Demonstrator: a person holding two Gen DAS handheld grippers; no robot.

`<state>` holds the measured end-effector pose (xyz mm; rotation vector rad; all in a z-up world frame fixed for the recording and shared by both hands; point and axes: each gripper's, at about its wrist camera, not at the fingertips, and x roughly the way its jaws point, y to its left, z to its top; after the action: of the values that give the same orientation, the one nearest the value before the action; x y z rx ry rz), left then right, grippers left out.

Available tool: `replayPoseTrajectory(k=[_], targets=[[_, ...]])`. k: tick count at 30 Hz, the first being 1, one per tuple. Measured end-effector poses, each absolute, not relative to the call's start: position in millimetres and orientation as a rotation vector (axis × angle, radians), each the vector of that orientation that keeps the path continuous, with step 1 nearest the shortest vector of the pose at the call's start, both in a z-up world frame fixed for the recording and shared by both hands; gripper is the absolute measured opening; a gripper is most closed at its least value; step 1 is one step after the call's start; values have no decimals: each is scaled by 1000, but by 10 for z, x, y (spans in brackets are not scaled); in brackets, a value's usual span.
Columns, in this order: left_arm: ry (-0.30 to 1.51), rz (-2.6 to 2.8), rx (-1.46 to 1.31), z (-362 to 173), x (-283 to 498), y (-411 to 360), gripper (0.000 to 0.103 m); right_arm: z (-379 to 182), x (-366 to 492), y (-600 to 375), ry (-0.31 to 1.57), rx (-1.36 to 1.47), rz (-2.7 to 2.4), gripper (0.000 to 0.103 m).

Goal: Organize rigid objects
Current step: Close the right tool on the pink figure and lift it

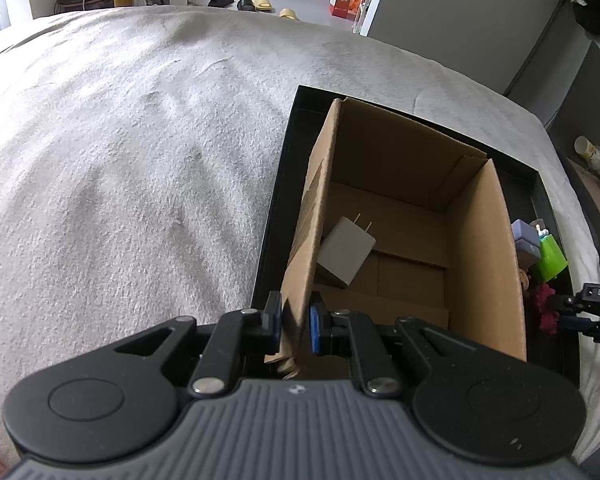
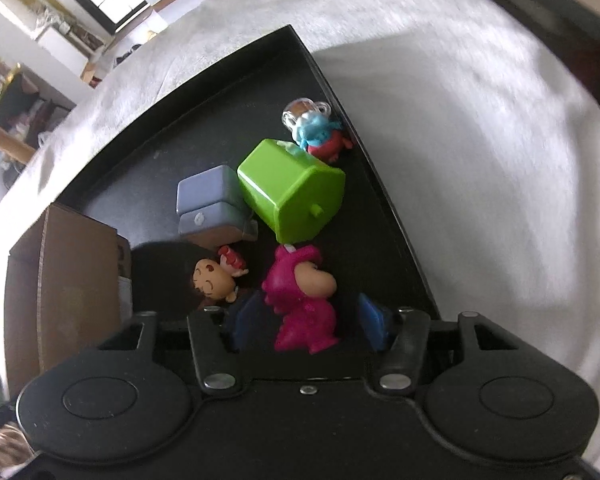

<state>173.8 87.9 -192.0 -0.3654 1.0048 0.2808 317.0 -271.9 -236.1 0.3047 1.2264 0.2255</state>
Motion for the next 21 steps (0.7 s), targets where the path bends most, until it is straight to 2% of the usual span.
replayPoseTrajectory(k=[10, 12, 13, 14, 21], targets=[[1004, 272, -372, -1949, 1739, 900, 13, -2429, 3163, -2530, 1221, 135, 222, 55], [1004, 271, -372, -1950, 1735, 901, 13, -2437, 3145, -2477, 1228, 96, 232, 51], [1005, 272, -370, -1951, 1736, 900, 13, -2445, 3134, -2449, 1238, 81, 243, 36], [1006, 273, -369, -1952, 1736, 899, 13, -2452, 3124, -2424, 1251, 69, 255, 30], [1008, 264, -369, -1954, 1733, 899, 13, -2239, 3039, -2354, 1219, 51, 290, 30]])
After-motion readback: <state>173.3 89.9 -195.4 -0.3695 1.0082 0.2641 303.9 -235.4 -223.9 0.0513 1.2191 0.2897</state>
